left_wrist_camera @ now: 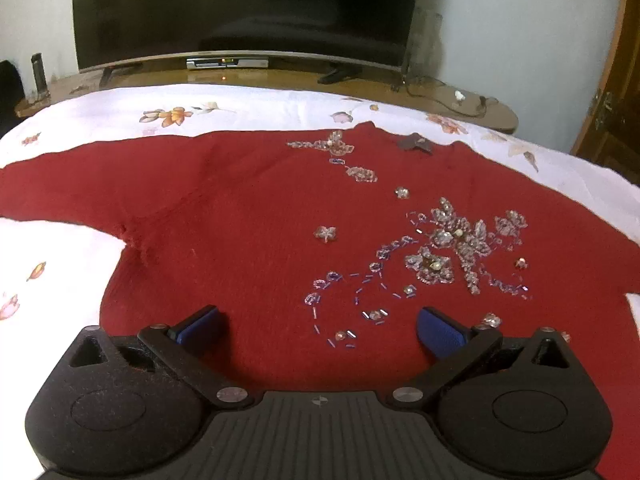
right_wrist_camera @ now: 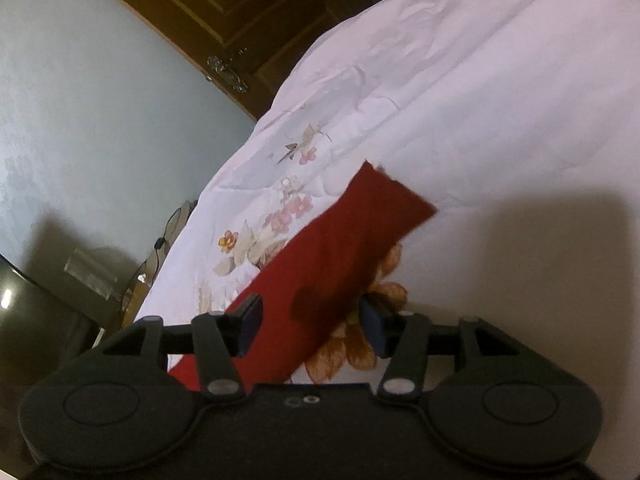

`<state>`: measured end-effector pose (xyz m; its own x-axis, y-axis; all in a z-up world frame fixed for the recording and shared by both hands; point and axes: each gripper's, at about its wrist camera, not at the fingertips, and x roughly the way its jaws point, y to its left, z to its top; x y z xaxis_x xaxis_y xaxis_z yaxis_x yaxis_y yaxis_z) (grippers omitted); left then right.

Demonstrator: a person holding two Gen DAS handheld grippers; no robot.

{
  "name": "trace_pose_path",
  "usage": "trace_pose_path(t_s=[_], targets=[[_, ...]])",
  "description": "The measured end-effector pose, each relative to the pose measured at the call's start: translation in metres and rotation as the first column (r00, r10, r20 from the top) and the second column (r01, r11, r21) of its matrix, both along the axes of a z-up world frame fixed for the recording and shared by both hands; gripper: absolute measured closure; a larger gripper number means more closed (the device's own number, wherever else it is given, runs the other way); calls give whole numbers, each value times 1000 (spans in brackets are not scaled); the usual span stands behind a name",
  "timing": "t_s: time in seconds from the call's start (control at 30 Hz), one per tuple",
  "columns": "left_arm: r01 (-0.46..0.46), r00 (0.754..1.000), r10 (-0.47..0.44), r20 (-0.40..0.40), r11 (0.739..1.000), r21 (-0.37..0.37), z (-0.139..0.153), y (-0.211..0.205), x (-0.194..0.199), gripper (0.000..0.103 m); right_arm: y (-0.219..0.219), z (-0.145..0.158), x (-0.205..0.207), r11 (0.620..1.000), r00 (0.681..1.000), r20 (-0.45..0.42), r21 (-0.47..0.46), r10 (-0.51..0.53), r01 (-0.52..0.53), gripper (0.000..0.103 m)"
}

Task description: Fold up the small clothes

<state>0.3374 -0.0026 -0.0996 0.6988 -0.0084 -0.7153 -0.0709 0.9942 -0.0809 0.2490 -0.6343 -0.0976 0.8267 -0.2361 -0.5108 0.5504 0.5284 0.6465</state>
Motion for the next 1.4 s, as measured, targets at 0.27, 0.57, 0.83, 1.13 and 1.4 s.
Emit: trace_pose_path(t_s=[0.27,0.57,0.83,1.13,1.4], targets=[[4,1000,-4,2,1000,-8,2,7,7,0,-18,-7,12,1000,999,-26,15,-19,20,97],[-23,1000,23,15,999,-32,7,54,12,0,24,39,38,969,993,-87,-227,75,-93,96],[-40,998,42,49,998,-38,13,103,1,0,162,99,82,836,949,-80,-455,304,-306,97],[-97,994,98,44,995,-26,11,167,-22,0,361,99,126,603,763,-133,-533,633,-593,97],[-117,992,119,38,991,-61,9,197,-28,0,479,46,151,429,590,-277,-469,759,-772,96]])
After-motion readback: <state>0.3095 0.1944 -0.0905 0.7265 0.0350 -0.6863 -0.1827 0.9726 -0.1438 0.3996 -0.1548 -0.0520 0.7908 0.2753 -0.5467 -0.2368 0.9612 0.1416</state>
